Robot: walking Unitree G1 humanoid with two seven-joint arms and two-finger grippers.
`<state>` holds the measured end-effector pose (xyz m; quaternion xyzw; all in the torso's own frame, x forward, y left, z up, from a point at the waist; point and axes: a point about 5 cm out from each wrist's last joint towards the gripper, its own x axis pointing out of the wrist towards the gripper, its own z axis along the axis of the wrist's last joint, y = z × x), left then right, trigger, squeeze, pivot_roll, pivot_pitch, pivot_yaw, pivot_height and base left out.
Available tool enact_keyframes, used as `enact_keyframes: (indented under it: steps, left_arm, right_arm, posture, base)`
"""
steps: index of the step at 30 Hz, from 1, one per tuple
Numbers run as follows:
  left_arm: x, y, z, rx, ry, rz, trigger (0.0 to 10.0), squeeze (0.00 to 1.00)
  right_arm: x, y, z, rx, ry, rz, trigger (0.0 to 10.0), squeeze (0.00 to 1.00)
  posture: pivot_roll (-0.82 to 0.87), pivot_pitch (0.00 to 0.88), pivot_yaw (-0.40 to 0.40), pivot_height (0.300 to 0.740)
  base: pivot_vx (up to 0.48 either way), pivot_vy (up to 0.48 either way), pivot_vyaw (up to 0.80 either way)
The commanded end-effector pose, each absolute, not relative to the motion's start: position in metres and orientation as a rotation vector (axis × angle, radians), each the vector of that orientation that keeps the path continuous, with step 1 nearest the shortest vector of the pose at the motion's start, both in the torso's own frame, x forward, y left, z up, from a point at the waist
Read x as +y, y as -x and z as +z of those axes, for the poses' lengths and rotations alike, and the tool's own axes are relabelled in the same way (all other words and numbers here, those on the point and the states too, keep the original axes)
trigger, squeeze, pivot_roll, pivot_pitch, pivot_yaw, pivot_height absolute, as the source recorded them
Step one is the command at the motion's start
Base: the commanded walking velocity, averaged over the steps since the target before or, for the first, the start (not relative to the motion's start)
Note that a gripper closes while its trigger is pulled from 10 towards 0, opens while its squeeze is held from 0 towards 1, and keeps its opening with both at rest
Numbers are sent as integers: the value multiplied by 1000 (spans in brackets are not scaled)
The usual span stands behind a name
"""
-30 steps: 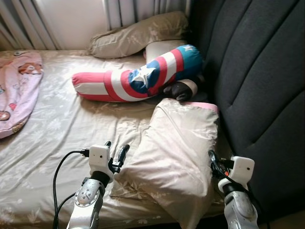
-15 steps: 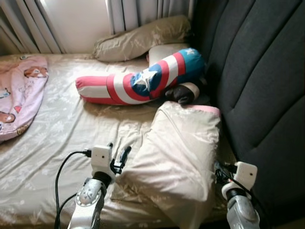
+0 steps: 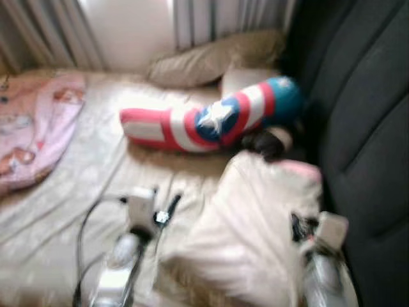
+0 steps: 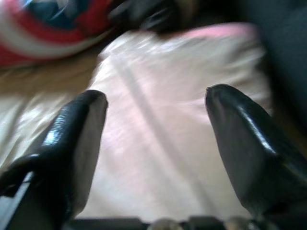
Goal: Clean up the room
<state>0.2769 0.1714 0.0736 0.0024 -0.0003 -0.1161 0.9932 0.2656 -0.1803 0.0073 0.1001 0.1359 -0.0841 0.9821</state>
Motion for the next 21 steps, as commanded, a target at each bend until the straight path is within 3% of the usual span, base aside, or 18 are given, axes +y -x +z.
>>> enact_keyframes:
  steps: [1,10,11,12,21]
  left_arm:
    - [165,-276,71,13,9,-253,10000,0]
    - [171,-270,70,30,1,-251,10000,0]
    - [172,-270,69,34,0,-250,10000,0]
    - [173,-269,69,38,-2,-251,10000,0]
    - [175,-271,70,51,-6,-262,10000,0]
  right_arm:
    - [-194,-252,-8,351,-192,-221,10000,0]
    - [-203,-245,-23,434,-250,-300,10000,0]
    - [-203,-244,-25,450,-243,-306,10000,796]
    - [-203,-243,-28,474,-236,-305,10000,1000]
    - [-205,-230,-44,586,-217,-324,10000,1000]
  posture:
    - [60,53,-5,740]
    - [83,71,11,740]
    - [84,73,13,740]
    - [88,78,22,740]
    - [104,106,60,740]
  base:
    - [0,0,0]
    - [0,0,0]
    - [0,0,0]
    - [0,0,0]
    - [0,0,0]
